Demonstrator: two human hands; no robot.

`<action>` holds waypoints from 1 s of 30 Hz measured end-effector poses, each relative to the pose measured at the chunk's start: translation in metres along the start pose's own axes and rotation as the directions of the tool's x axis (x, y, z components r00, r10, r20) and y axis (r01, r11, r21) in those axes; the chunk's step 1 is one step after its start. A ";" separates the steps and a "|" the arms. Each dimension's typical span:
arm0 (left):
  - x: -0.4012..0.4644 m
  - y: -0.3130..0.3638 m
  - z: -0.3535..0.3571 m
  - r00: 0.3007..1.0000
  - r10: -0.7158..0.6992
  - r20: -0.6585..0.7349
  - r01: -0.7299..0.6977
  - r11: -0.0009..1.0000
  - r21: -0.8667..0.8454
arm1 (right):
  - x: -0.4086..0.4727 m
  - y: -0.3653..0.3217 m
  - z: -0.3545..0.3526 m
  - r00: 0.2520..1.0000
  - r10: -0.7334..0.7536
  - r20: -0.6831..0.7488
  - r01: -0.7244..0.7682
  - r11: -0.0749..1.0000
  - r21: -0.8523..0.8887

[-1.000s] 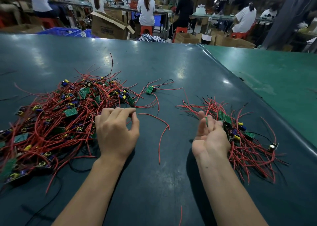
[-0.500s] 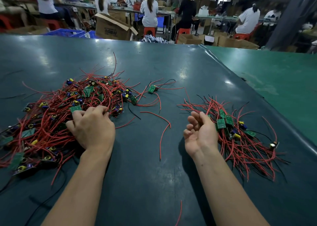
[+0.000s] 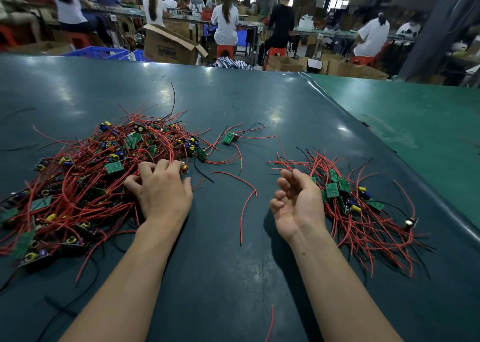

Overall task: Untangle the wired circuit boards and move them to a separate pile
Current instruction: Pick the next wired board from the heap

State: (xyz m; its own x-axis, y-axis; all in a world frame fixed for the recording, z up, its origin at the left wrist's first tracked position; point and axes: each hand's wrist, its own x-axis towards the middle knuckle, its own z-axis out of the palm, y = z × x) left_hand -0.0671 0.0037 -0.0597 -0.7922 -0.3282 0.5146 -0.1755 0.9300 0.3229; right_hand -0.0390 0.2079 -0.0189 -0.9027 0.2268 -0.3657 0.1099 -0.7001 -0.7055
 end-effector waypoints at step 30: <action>-0.020 0.023 -0.035 0.760 0.332 -0.558 -0.592 0.709 -0.383 | -0.012 0.015 0.009 0.879 0.215 0.426 0.058 0.838 -0.542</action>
State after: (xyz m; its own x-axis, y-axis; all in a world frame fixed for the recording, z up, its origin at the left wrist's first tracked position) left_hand -0.0342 0.0256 -0.0347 -0.3343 -0.0327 0.9419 0.5680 0.7905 0.2290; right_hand -0.0302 0.1881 -0.0194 -0.9469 -0.2399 -0.2142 0.2654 -0.2067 -0.9417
